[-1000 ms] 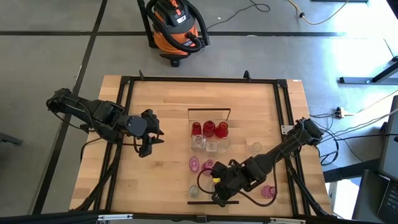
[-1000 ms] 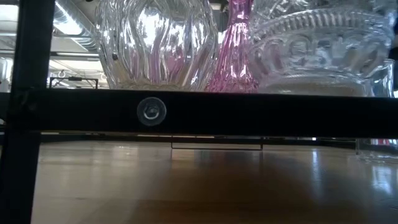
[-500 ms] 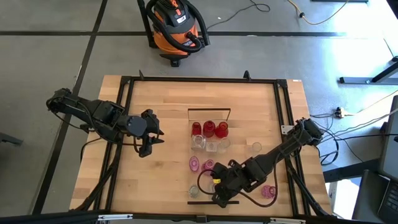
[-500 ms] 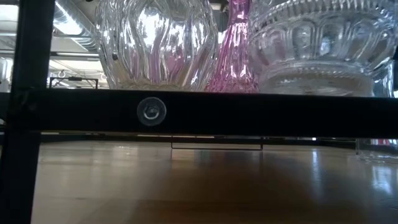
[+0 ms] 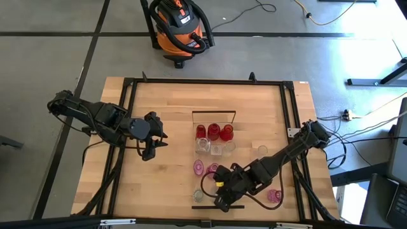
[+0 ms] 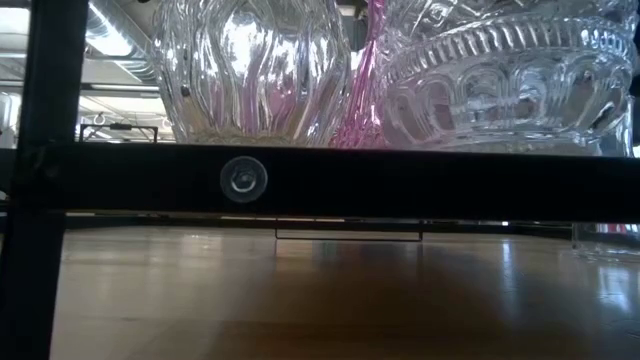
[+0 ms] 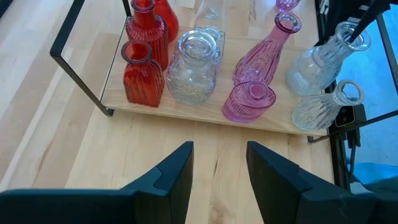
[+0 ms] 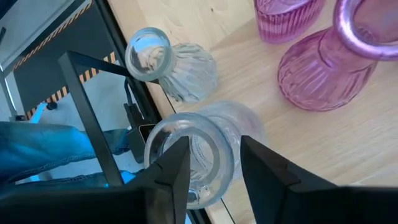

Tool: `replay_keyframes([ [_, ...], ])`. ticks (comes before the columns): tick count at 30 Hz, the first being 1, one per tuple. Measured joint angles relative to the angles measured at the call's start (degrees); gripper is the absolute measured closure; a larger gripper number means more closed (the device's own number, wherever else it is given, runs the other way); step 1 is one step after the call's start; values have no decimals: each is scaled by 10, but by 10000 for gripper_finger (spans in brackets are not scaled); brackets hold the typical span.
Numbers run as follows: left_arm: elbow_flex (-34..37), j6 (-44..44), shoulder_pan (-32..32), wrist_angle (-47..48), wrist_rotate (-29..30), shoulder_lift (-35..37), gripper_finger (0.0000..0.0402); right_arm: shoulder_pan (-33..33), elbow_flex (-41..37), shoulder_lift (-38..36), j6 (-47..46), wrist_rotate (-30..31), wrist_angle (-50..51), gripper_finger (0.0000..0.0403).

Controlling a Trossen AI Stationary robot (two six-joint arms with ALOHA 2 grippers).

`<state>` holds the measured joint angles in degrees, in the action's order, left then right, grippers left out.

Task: Sort vases onto shelf
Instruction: Put the transparent vase on the shelf aligned with the other transparent vase, then put the transparent vase on the shelf aligned with the other transparent vases

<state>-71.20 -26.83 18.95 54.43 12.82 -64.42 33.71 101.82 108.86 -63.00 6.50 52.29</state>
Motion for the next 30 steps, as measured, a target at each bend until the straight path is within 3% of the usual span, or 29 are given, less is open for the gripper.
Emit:
replay_keyframes([
  [30, 0, -2, 0, 0, 0, 0, 259, -16, 0, 0, -7, 5, -16, 278],
])
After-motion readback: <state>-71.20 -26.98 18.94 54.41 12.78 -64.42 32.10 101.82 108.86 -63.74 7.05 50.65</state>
